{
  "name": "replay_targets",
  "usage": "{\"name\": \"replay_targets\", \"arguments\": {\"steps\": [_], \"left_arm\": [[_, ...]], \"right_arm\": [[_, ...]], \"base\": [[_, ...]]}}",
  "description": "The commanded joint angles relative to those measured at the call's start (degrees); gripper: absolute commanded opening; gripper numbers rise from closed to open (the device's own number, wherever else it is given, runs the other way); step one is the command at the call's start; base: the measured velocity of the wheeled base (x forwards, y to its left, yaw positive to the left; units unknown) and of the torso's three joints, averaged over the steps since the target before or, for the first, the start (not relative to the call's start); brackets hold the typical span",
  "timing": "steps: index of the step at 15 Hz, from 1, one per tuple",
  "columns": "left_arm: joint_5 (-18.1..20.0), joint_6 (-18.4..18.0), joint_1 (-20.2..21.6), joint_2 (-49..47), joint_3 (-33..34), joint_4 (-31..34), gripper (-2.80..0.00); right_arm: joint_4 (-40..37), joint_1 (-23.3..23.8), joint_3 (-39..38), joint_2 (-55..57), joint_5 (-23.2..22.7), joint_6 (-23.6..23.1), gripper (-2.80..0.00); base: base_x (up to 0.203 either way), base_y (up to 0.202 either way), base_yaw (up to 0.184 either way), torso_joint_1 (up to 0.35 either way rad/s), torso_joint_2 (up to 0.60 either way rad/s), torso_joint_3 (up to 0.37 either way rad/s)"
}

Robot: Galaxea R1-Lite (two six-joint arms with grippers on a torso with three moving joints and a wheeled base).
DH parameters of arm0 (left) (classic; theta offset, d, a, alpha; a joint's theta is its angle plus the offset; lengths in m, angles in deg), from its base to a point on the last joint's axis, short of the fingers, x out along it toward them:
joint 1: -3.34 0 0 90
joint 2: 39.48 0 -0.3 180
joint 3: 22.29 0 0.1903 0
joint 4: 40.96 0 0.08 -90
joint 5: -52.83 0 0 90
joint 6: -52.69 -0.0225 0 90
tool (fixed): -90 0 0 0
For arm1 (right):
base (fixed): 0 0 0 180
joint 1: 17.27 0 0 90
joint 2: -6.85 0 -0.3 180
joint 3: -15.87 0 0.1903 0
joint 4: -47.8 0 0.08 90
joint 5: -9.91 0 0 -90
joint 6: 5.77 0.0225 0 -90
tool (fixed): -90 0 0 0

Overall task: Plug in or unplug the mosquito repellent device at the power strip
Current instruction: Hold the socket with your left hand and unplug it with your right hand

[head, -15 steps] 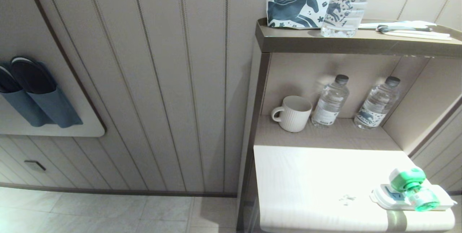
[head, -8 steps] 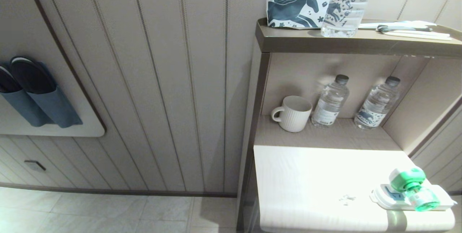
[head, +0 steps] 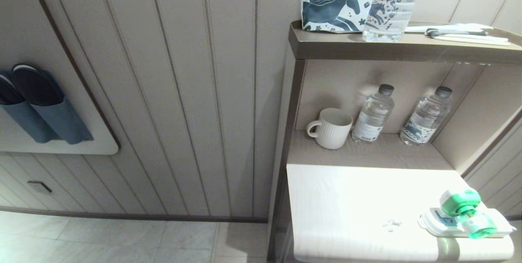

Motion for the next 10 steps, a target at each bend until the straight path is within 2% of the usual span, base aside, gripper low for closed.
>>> {"name": "replay_targets", "arguments": {"steps": [1,4,10], "left_arm": [[-0.03,-0.02,0.01,-0.07,0.00,-0.03,-2.80],[0.06,-0.02,0.01,-0.07,0.00,-0.03,-2.80],[0.01,-0.02,-0.06,-0.07,0.00,-0.03,-2.80]], "right_arm": [[-0.46,0.14,5.70,10.70,-0.02,0.06,-2.80],[-4.07,0.36,12.51,17.28,0.03,0.25,-2.80],[-22.52,0.33,27.67,31.00,0.08,2.39,-2.80]], "base": [[0.000,0.000,0.000,0.000,0.00,0.000],[0.000,0.000,0.000,0.000,0.00,0.000],[0.000,0.000,0.000,0.000,0.00,0.000]]}}
